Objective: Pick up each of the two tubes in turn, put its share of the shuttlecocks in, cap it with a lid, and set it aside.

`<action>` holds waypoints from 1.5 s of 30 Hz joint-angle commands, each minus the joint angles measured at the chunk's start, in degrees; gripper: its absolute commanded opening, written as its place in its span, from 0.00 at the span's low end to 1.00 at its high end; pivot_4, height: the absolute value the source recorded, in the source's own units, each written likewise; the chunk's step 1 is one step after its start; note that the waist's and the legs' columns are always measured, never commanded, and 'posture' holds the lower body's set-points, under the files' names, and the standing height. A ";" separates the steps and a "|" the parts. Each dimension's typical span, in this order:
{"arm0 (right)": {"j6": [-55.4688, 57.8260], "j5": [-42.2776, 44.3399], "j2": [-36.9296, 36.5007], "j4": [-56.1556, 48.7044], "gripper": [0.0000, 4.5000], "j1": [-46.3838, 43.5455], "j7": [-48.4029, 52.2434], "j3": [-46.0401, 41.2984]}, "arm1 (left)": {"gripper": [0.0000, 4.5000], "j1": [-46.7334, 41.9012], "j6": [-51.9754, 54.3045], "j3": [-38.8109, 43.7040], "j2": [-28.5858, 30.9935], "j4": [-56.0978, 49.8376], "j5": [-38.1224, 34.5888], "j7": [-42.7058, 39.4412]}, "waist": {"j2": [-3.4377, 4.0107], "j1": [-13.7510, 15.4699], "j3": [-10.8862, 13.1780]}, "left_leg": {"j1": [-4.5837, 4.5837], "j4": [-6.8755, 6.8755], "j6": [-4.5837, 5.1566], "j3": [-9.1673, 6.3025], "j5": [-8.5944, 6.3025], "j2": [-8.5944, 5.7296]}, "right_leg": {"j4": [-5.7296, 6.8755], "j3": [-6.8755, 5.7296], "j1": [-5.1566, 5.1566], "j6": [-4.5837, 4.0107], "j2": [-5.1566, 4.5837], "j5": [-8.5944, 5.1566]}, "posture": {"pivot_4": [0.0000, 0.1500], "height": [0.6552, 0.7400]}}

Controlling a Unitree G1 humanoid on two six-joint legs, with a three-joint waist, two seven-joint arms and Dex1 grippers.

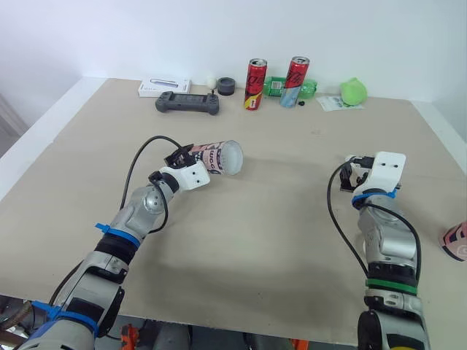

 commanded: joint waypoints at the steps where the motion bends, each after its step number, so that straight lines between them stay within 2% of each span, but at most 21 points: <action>1: -4.97 0.32 -0.99 6.44 0.97 -4.18 1.05 -0.45 | 0.68 -0.79 -0.07 1.11 0.51 -2.62 -0.57 0.54 | 0.00 -0.01 0.00 | 0.00 0.00 0.00 0.00 0.00 0.00 | 0.00 0.00 0.01 0.00 0.00 0.00 | 1.00 1.00; 2: -5.92 0.19 -1.11 8.49 0.97 -5.17 1.13 -0.32 | 0.68 -0.78 -0.10 1.13 0.57 -2.56 -0.58 0.57 | 0.00 -0.01 0.00 | 0.00 0.00 0.00 0.00 0.00 0.00 | 0.00 0.00 0.00 -0.02 0.00 0.01 | 1.00 1.00; 6: -9.49 -0.16 -1.82 15.08 0.70 -7.79 1.16 -0.24 | 0.68 -0.72 0.16 1.24 0.64 -2.89 -0.50 0.71 | 0.00 -0.01 0.00 | 0.00 -0.03 0.00 0.00 0.00 0.00 | 0.00 0.00 0.00 -0.06 0.00 0.03 | 1.00 1.00; 11: -11.53 -0.07 -2.30 17.29 0.10 -8.31 0.98 -0.06 | 0.68 -0.68 0.27 1.34 0.65 -3.03 -0.46 0.99 | 0.00 -0.04 0.00 | -0.01 -0.04 0.00 0.00 0.00 -0.01 | -0.01 0.00 0.00 -0.05 0.00 0.02 | 1.00 1.00; 12: -11.53 0.01 -2.39 16.92 0.01 -8.05 1.07 -0.04 | 0.68 -0.65 0.34 1.33 0.62 -3.11 -0.46 0.99 | 0.00 -0.08 0.00 | -0.01 -0.04 0.00 0.00 0.00 0.00 | -0.01 0.00 -0.01 -0.05 0.00 0.02 | 1.00 1.00; 15: -11.13 0.86 -2.60 13.69 0.01 -6.55 2.87 0.00 | 0.68 -0.39 0.51 1.15 0.49 -3.41 -0.41 0.95 | 0.00 -0.37 0.00 | 0.00 -0.05 0.00 -0.01 0.00 0.00 | -0.01 0.00 -0.01 -0.05 0.00 0.02 | 1.00 1.00; 19: -9.59 5.00 -3.24 2.34 0.01 -3.41 14.82 3.31 | 0.68 -0.19 0.70 1.06 0.42 -3.30 -0.57 0.72 | 0.02 -0.70 0.01 | -0.03 -0.05 0.00 -0.01 0.00 -0.01 | -0.01 0.01 -0.01 -0.01 0.00 0.00 | 1.00 1.00; 21: -6.99 11.27 -5.08 -11.73 0.01 0.03 27.94 8.68 | 0.68 -0.15 0.87 0.96 0.27 -3.17 -0.66 0.48 | 0.06 -0.87 0.04 | -0.05 -0.06 0.00 -0.01 0.00 -0.01 | -0.01 0.01 -0.02 0.03 -0.01 -0.02 | 1.00 1.00; 23: -0.54 18.59 -7.67 -25.32 0.01 2.10 36.60 13.12 | 0.68 0.05 1.01 0.73 0.03 -3.34 -0.73 0.18 | 0.12 -1.12 0.07 | -0.04 -0.09 0.00 -0.05 -0.01 -0.01 | 0.00 0.00 -0.03 0.09 0.00 -0.06 | 1.00 1.00; 26: 7.47 22.46 -10.15 -34.40 0.01 0.84 39.92 17.45 | 0.68 -0.09 1.02 0.59 -0.27 -2.99 -0.75 -0.01 | 0.12 -1.31 0.07 | -0.02 -0.11 0.00 -0.09 -0.01 0.03 | 0.01 -0.03 -0.01 0.11 0.05 -0.08 | 1.00 1.00; 31: 11.49 19.57 -10.14 -36.89 0.01 -3.04 39.98 23.66 | 0.68 -0.31 1.41 0.68 -0.51 -3.24 -0.84 -0.19 | 0.09 -1.08 0.06 | 0.01 -0.03 -0.10 -0.11 0.15 0.01 | 0.01 -0.06 0.04 0.15 0.02 0.03 | 1.00 1.00; 37: 9.22 12.30 -7.83 -32.06 0.01 -6.12 39.00 29.86 | 0.68 0.02 1.76 0.69 -0.51 -3.75 -0.87 -0.06 | 0.09 -1.04 0.06 | 0.00 -0.05 -0.10 -0.10 0.18 0.01 | 0.01 -0.06 -0.02 0.15 0.03 0.06 | 1.00 1.00; 40: 9.73 11.87 -5.94 -31.09 0.01 -7.81 39.17 30.35 | 0.68 0.33 1.94 0.82 -0.42 -4.27 -0.92 -0.09 | 0.09 -1.02 0.06 | -0.03 -0.07 -0.10 -0.11 0.18 0.02 | 0.01 -0.07 -0.04 0.14 0.03 0.06 | 1.00 1.00; 43: 10.32 12.62 -5.00 -31.20 0.22 -8.75 40.19 29.59 | 0.68 0.45 2.35 0.95 -0.50 -4.90 -1.07 -0.11 | 0.09 -1.01 0.06 | -0.07 -0.07 -0.10 -0.11 0.18 0.01 | 0.01 -0.06 -0.05 0.14 0.01 0.06 | 1.00 1.00; 45: 11.17 13.74 -5.56 -31.76 0.42 -9.29 41.43 28.56 | 0.68 0.36 2.54 0.88 -0.63 -4.97 -1.04 -0.01 | 0.09 -0.99 0.06 | -0.08 -0.07 -0.10 -0.11 0.18 0.01 | 0.01 -0.08 -0.06 0.14 0.01 0.06 | 1.00 1.00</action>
